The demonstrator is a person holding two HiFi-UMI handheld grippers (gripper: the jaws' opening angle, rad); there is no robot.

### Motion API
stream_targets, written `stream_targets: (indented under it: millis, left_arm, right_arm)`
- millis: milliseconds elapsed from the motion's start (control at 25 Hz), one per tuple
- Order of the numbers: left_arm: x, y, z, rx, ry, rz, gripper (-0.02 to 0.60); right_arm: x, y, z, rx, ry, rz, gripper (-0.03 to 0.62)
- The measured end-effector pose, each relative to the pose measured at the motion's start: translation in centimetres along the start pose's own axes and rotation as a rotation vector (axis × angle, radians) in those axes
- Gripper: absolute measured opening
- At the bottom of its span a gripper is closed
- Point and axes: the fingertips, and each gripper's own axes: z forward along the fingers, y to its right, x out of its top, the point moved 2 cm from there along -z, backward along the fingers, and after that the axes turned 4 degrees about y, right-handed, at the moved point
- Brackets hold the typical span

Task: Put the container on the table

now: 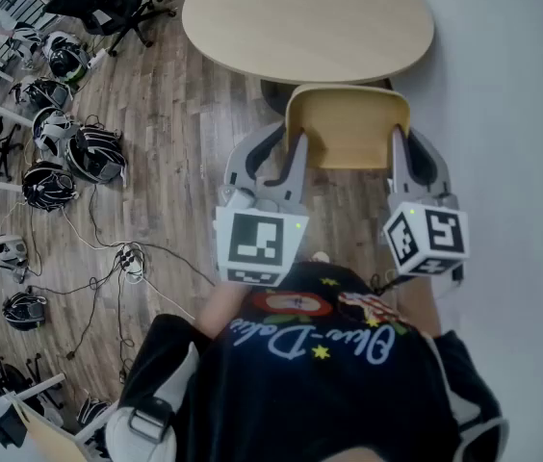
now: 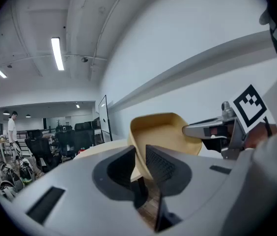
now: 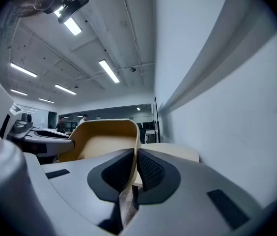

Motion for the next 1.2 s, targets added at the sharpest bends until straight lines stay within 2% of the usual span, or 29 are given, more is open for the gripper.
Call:
stream_targets:
  millis: [400,920,1200]
  left_arm:
    - [0.0,0.1,-0.6,0.021,0.000,0.005,0.067]
    - [0.3,0.8,-0.1,0.044,0.011,-0.055,0.041]
    - [1.2,1.3,-0.2,0.079,0.048,-0.108,0.029]
  right_arm:
    - [0.0,-0.2,-0.4,0.014,0.012,-0.003,0.020]
    - [-0.3,0.9,-0.8,0.033,0.023,0.012,0.021]
    - [0.1,1.6,-1.0,0.063,0.038,0.023,0.021]
